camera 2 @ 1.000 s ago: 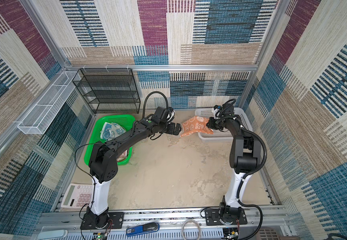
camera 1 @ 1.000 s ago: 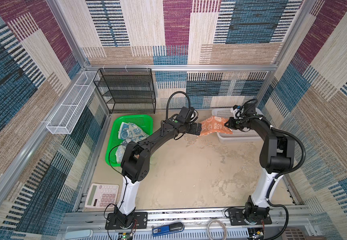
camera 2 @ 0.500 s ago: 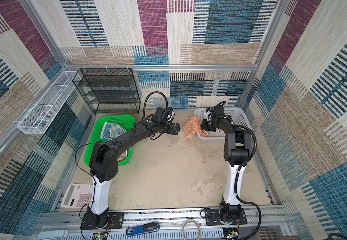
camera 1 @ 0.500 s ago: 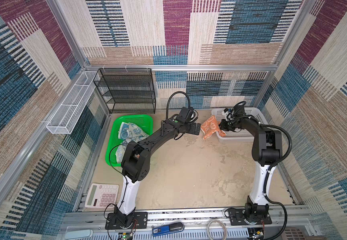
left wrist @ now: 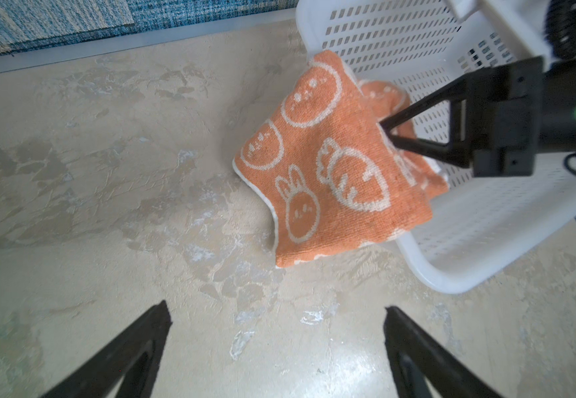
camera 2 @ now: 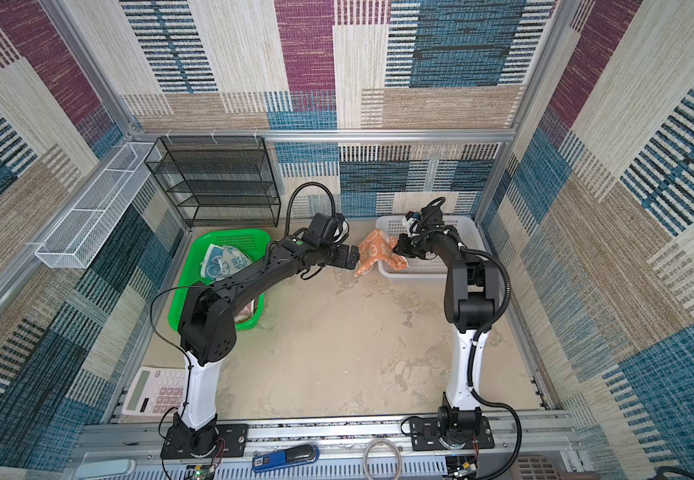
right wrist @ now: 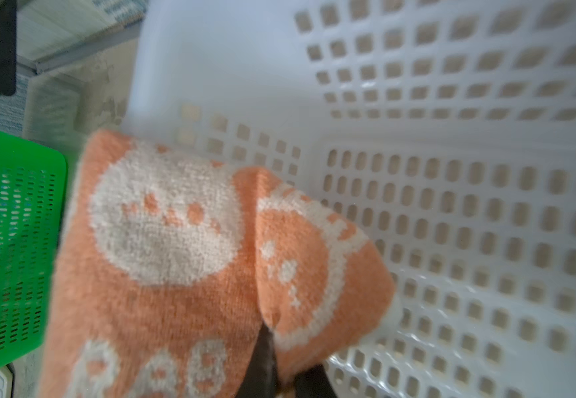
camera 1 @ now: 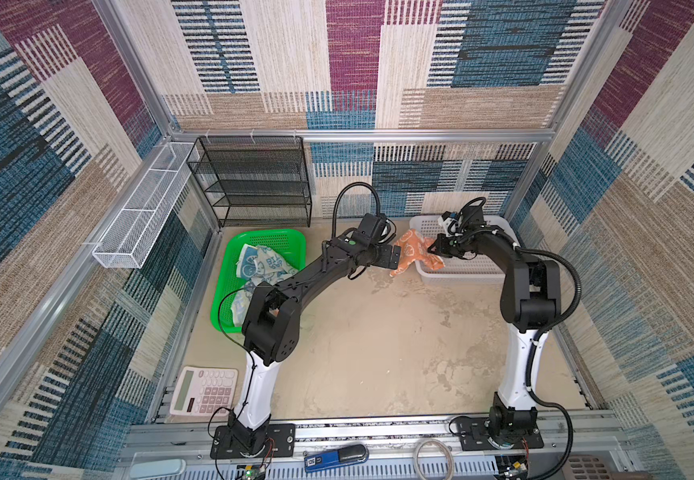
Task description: Fold and stack the towels
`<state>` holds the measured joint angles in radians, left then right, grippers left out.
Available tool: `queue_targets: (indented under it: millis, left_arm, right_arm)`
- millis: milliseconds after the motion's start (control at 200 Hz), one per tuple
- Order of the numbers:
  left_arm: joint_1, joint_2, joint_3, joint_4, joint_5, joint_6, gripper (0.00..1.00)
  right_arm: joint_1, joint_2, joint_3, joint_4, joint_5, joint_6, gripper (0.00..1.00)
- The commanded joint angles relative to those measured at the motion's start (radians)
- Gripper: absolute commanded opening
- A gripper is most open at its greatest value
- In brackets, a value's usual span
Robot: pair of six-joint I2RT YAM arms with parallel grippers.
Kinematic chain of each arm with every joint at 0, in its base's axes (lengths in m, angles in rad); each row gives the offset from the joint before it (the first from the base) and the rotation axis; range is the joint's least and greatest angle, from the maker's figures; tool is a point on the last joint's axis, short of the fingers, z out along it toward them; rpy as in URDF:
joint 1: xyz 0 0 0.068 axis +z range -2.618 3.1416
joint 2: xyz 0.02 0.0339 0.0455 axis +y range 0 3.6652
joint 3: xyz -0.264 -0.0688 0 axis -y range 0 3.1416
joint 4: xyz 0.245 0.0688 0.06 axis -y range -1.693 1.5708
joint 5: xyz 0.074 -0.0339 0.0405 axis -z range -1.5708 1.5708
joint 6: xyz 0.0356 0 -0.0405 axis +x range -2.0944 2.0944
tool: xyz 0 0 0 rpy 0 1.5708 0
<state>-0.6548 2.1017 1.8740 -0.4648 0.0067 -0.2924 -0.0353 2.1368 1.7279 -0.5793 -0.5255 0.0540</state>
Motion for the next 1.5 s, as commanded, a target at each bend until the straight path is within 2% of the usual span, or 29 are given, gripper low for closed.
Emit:
queue_targets:
  millis: [0, 170, 321, 626, 921, 1117, 1267, 1392, 1492]
  left_arm:
    - [0.000, 0.007, 0.018, -0.001, 0.002, 0.019, 0.99]
    - [0.000, 0.027, 0.039, -0.014, 0.007, 0.022, 0.99]
    - [0.000, 0.033, 0.047, -0.019, 0.002, 0.025, 0.99]
    - [0.000, 0.052, 0.067, -0.027, -0.001, 0.022, 0.99]
    - [0.000, 0.019, 0.043, -0.036, -0.039, 0.028, 0.99]
    - [0.016, -0.033, -0.023, -0.020, -0.062, 0.024, 0.99]
    - [0.018, -0.039, -0.035, -0.019, -0.044, 0.013, 0.99]
    - [0.017, -0.024, -0.023, -0.018, -0.024, -0.001, 0.99]
    - [0.017, -0.015, -0.018, -0.019, -0.024, -0.007, 0.99]
  right_arm:
    - [-0.040, -0.039, -0.018, 0.002, -0.007, -0.034, 0.00]
    - [-0.087, -0.051, -0.051, -0.010, 0.019, -0.090, 0.00]
    - [-0.096, -0.008, -0.001, -0.046, 0.094, -0.128, 0.00]
    - [-0.061, 0.086, 0.062, -0.075, 0.140, -0.123, 0.00]
    - [0.088, 0.138, 0.085, -0.026, 0.069, -0.051, 0.00]
    - [0.174, 0.184, 0.182, -0.038, 0.009, 0.006, 0.00]
    - [0.162, 0.148, 0.219, -0.039, -0.008, 0.038, 0.00]
    - [0.116, 0.066, 0.172, 0.000, -0.059, 0.060, 0.00]
    - [0.080, 0.017, 0.138, -0.003, -0.068, 0.031, 0.00]
